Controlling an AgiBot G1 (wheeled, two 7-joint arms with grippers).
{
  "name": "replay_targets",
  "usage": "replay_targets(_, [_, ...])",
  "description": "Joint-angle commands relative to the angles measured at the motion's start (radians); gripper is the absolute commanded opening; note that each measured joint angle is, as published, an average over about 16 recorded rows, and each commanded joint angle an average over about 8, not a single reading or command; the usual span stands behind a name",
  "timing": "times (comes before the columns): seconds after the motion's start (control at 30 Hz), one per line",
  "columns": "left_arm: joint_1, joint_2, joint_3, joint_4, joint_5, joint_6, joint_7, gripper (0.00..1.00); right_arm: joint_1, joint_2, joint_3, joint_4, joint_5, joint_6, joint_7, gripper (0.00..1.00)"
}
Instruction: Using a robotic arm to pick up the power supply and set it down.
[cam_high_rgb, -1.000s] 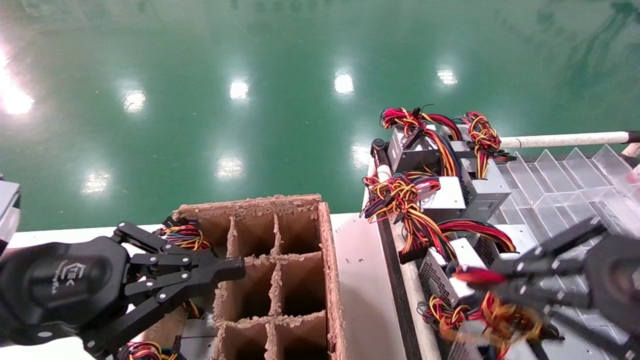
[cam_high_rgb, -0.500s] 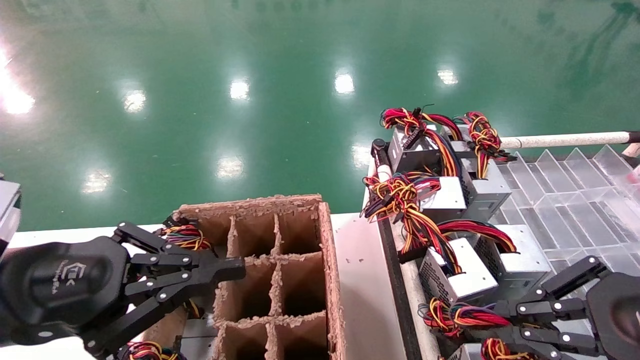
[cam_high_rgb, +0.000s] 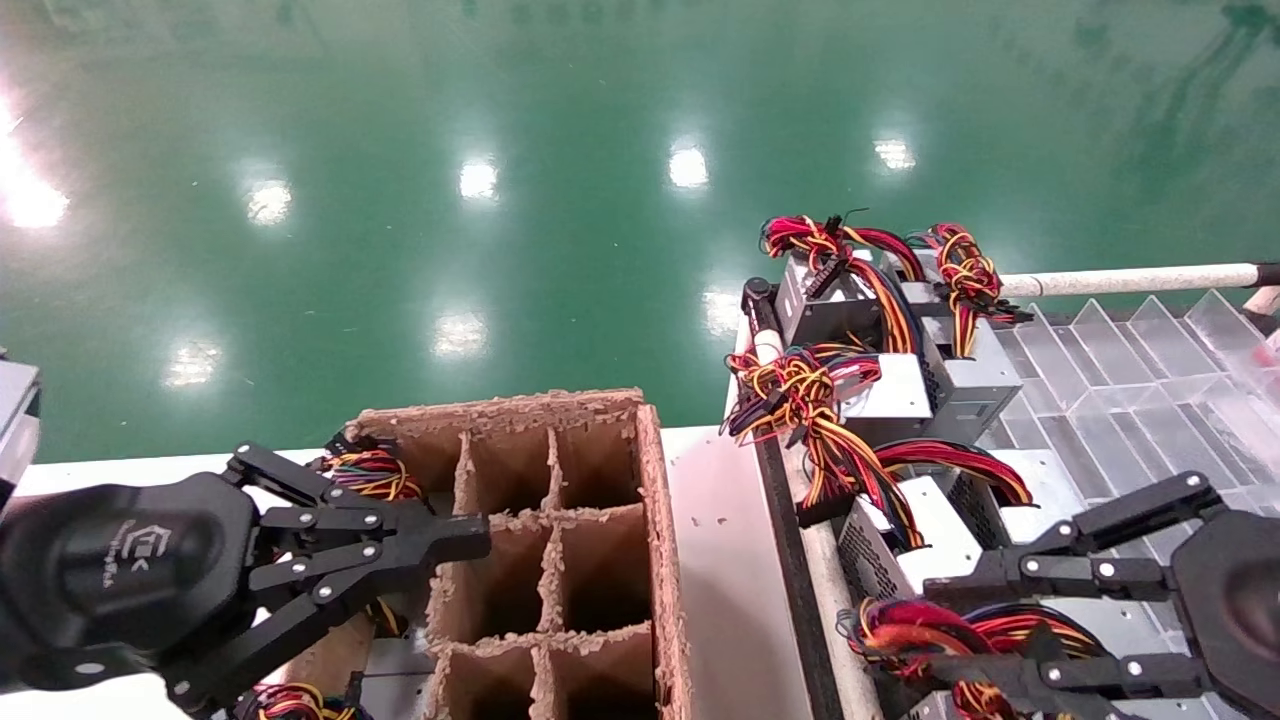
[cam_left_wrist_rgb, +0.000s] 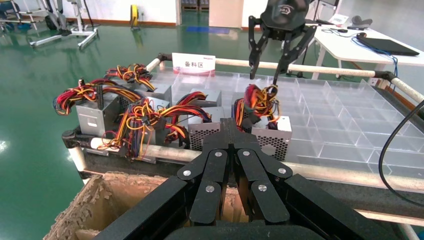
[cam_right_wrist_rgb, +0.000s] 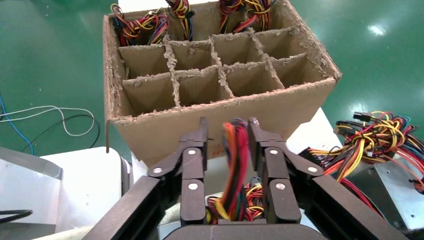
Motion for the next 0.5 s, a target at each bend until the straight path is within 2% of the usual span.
replay_targets(0.03, [0.0, 0.0, 0.0, 0.0, 0.0, 0.0, 0.0, 0.0, 0.012, -0.007, 0.003, 0.0, -0.002, -0.006, 0.009, 1.0])
replay_targets(0.3, [0.0, 0.0, 0.0, 0.0, 0.0, 0.0, 0.0, 0.0, 0.016, -0.024, 0.019, -0.001, 0.067, 0.033, -0.007, 1.0])
replay_targets(0.5, [0.0, 0.0, 0.0, 0.0, 0.0, 0.0, 0.0, 0.0, -0.035, -0.047, 0.073, -0.005, 0.073, 0.036, -0.02, 1.0])
